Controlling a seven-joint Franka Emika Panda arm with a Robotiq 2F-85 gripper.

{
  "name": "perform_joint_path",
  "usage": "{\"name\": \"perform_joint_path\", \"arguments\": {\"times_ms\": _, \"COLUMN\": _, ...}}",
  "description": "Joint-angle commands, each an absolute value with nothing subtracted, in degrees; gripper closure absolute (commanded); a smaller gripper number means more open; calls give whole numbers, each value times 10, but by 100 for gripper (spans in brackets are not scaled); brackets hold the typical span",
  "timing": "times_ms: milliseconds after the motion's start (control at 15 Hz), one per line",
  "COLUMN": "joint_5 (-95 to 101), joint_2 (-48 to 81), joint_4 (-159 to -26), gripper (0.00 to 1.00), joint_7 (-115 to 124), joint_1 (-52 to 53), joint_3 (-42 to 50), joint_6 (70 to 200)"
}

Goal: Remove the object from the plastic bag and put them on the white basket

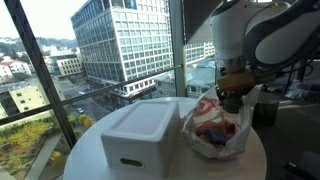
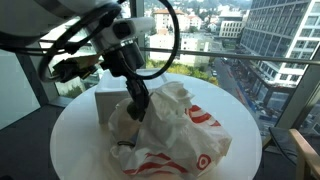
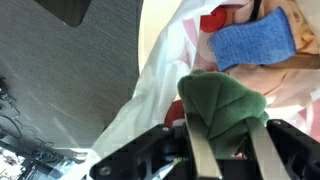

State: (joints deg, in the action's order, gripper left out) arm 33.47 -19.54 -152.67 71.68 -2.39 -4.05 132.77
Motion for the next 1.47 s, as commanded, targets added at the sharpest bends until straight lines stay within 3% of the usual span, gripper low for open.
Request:
{"name": "perform_joint_path", "arguments": {"times_ms": 0, "joint_5": 254, "joint_2": -298, "joint_4": -1498, "gripper": 99, "joint_7": 622, "joint_1": 3, "joint_3": -57, "joint_6": 1270}}
{"name": "perform_joint_path", "arguments": {"times_ms": 200, "joint_5": 166, "joint_2": -316, "joint_4": -1441, "gripper": 99, "joint_7": 556, "joint_1": 37, "joint_3": -77, "joint_6": 1262}}
{"name": "perform_joint_path", "arguments": {"times_ms": 667, "joint_5": -45, "joint_2": -223, "joint_4": -1358, "gripper": 99, "joint_7": 433, "joint_1": 103, "joint_3": -115, "joint_6": 1306}}
{"name": "perform_joint_path", "arguments": {"times_ms": 1067, "joint_5": 76, "joint_2": -45, "joint_4": -1273, "gripper": 99, "joint_7": 474, "joint_1": 96, "joint_3": -218, "joint_6": 1382}}
{"name": "perform_joint_path", "arguments": {"times_ms": 1400, "joint_5": 300, "joint_2": 96, "joint_4": -1158, "gripper": 99, "joint_7": 569, "joint_1": 132, "joint_3": -194, "joint_6": 1380}}
